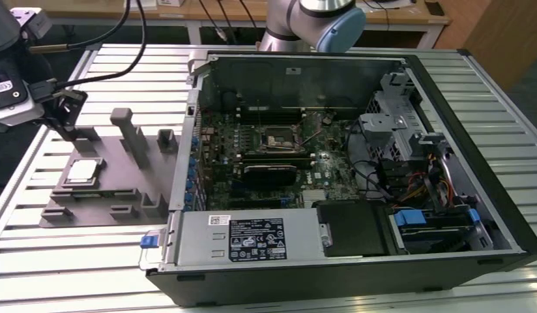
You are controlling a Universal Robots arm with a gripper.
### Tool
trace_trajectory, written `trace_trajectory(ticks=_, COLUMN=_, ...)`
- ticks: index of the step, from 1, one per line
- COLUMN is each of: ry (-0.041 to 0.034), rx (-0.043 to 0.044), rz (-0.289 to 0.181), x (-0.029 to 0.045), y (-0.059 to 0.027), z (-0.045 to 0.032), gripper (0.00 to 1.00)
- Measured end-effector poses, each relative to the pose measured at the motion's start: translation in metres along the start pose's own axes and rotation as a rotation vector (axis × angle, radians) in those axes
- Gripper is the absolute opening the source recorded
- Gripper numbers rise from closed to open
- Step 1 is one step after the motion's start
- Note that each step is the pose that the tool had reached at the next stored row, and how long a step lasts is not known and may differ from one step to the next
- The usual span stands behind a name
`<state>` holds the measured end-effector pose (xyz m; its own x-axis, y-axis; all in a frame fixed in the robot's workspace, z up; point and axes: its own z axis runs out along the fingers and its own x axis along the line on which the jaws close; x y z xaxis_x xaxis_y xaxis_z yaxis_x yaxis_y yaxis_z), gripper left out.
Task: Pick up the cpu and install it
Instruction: 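Pick up the cpu and move it towards the insertion slot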
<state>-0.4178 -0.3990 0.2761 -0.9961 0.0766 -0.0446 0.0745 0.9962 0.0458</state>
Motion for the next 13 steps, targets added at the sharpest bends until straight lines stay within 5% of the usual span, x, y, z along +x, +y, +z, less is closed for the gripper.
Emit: trace_trajectory(ticks=13, ry=0.0184, rx=0.0015, rz=0.001, x=0.0041, y=-0.0037, z=0.0151, gripper=0.11)
